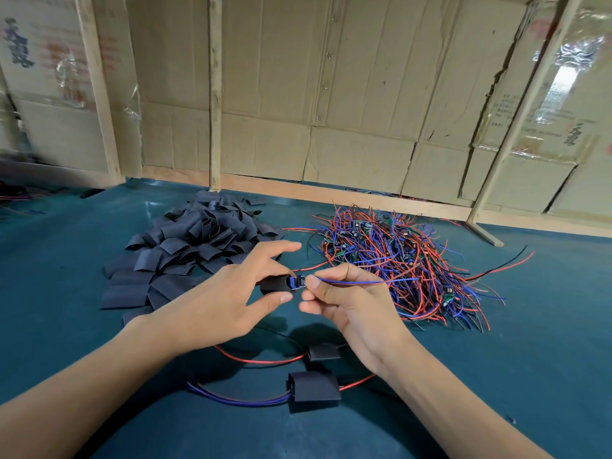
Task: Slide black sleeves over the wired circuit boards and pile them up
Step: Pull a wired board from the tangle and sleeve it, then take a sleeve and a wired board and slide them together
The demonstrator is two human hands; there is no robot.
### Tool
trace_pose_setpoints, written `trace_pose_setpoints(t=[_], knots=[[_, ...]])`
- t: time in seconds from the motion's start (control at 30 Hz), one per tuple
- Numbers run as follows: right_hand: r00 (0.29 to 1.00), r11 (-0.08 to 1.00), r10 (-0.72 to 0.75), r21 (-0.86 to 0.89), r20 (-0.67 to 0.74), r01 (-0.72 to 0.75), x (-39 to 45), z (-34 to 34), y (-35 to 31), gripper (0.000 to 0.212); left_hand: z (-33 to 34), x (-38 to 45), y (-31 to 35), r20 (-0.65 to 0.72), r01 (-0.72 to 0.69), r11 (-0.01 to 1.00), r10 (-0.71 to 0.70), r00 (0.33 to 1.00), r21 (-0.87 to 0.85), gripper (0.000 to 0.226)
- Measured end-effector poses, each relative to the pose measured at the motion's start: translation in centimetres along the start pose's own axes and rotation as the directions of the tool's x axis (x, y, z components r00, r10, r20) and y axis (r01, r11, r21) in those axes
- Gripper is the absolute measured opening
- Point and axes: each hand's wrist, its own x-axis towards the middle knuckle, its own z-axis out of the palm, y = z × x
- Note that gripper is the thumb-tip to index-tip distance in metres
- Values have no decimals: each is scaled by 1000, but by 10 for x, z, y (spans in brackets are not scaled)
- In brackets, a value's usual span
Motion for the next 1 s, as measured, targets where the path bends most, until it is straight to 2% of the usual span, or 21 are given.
trace_pose_setpoints(t=[0.13, 0.27, 0.37, 0.43, 0.5, 0.57, 0.63, 0.87, 1.0], knots=[[1000, 999, -19, -30, 18, 20, -1, 0, -1, 15, 0, 0, 3, -16, -13, 1000, 13, 1000, -1, 63], [999, 988, -50, -144, 7, 50, -1, 0, 6, 15, 3, -1, 6, 16, -35, 998, 34, 999, 52, 63], [996, 962, -85, -263, -15, 78, 0, -1, 8, 8, 3, -1, 7, 32, -36, 995, 33, 999, 97, 62], [999, 970, -36, -241, 21, 40, 0, -2, 4, 5, 3, -1, 6, 13, -30, 993, 29, 999, 115, 61], [999, 987, 19, -158, 38, -13, 2, -2, -1, 13, 2, -1, 7, 3, -24, 991, 24, 1000, 129, 59], [1000, 997, 27, -79, -15, -28, 3, -4, -5, 18, 1, -2, 7, 4, -22, 989, 21, 1000, 145, 59], [999, 998, 25, -56, -37, -27, 4, -6, -6, 13, 1, -2, 7, 2, -27, 985, 27, 1000, 168, 61], [995, 957, 65, -289, 75, -41, 3, -8, -7, 8, 5, -3, 12, 44, -34, 987, 28, 999, 155, 66], [997, 955, 72, -284, -36, -80, 6, -11, -12, 10, 10, -1, 14, 66, -26, 991, 17, 998, 133, 69]])
